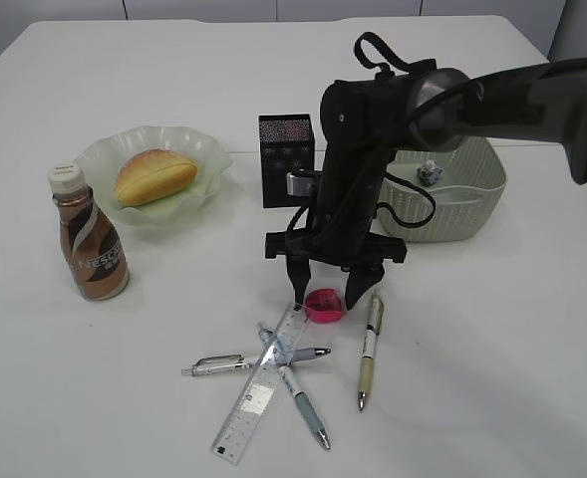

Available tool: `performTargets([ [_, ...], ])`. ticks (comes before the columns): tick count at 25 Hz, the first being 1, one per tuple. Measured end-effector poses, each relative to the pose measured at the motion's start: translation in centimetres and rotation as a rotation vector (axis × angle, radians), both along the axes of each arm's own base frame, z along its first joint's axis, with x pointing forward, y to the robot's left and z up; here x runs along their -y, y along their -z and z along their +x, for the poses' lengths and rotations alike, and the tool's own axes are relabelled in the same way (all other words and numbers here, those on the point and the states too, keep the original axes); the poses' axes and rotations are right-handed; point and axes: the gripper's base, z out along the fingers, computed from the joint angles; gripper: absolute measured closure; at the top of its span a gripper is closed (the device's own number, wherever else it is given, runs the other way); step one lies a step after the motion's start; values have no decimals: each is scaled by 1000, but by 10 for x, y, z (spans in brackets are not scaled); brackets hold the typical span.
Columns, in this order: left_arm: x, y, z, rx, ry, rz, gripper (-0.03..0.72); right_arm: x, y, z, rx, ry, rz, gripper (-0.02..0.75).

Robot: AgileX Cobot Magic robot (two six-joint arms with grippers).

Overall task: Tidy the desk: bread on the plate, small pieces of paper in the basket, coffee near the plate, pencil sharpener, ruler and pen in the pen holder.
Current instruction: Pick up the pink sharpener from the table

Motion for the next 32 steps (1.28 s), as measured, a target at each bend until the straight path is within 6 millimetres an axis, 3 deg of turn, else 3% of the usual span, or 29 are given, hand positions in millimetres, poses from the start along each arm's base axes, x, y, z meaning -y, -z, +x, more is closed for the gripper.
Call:
performTargets([
  [28, 0, 0, 0, 0, 0, 3, 255, 1, 6, -2, -39, -6, -19, 220],
  [32, 0, 0, 0, 0, 0, 3, 255, 1, 6, -2, -39, -6, -19, 253],
])
